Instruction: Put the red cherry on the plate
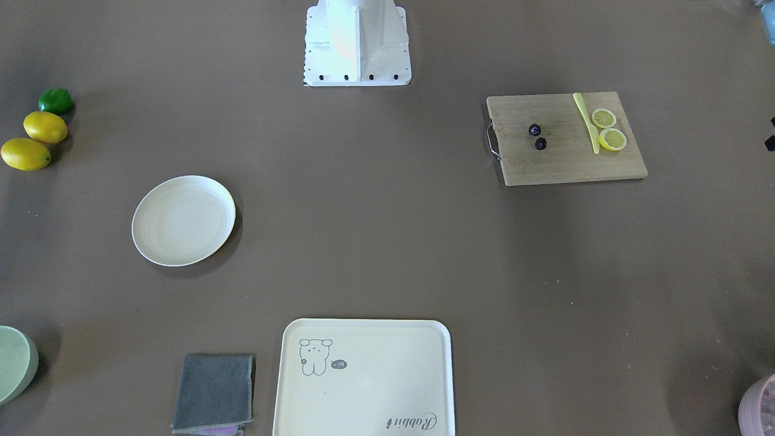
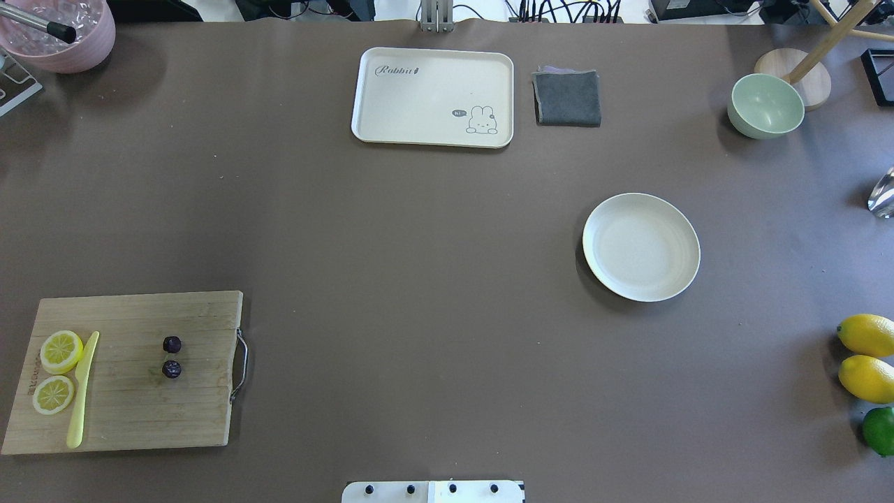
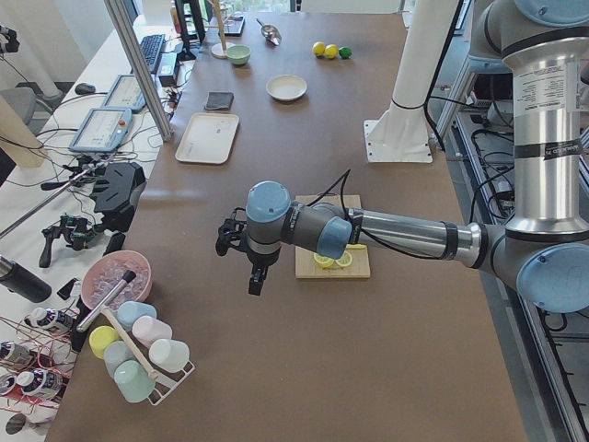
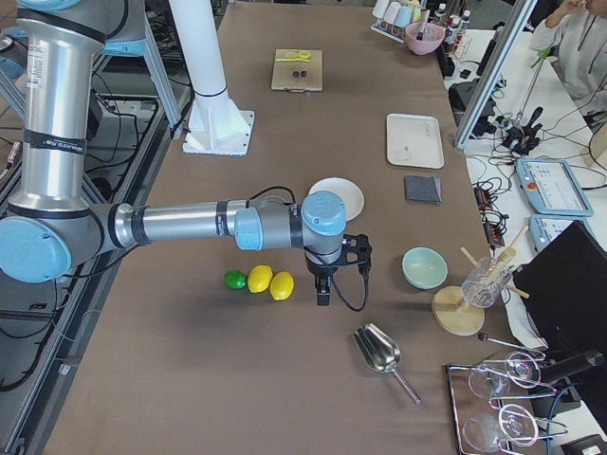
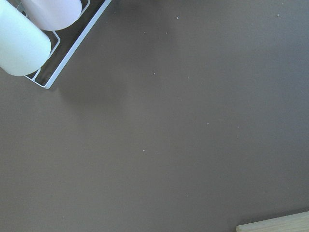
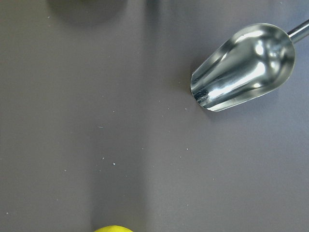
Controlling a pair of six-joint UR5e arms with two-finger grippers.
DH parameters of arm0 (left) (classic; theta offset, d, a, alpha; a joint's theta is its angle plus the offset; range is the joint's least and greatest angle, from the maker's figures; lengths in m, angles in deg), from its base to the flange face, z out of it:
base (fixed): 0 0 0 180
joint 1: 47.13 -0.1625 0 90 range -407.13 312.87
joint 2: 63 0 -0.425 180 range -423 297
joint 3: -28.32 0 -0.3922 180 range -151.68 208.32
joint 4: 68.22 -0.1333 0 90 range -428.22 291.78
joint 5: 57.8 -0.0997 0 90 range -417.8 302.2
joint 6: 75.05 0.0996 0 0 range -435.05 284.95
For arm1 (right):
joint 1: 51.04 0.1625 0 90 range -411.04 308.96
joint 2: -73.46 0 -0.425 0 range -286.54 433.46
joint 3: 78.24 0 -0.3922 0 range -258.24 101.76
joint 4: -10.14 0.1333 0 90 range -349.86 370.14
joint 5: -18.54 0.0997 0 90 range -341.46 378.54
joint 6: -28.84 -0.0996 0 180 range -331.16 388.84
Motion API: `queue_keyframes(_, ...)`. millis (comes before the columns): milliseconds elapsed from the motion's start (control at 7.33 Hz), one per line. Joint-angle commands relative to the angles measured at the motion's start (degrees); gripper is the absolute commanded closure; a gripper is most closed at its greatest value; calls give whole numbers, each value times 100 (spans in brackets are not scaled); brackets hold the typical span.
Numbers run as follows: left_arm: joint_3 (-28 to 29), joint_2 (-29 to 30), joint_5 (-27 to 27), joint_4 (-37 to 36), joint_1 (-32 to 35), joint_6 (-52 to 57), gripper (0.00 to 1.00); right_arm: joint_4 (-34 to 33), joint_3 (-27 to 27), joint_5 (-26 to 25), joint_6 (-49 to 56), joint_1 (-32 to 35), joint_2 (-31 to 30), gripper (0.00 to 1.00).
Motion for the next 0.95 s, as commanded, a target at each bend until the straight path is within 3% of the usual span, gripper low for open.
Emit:
queue_keyframes(0, 18, -9, -9, 35, -45, 0, 2, 94, -18, -10, 65, 0, -27, 0)
queue_keyframes(818, 44, -18, -9, 35, -89, 9, 2, 165, -27, 43, 65, -35, -62, 0)
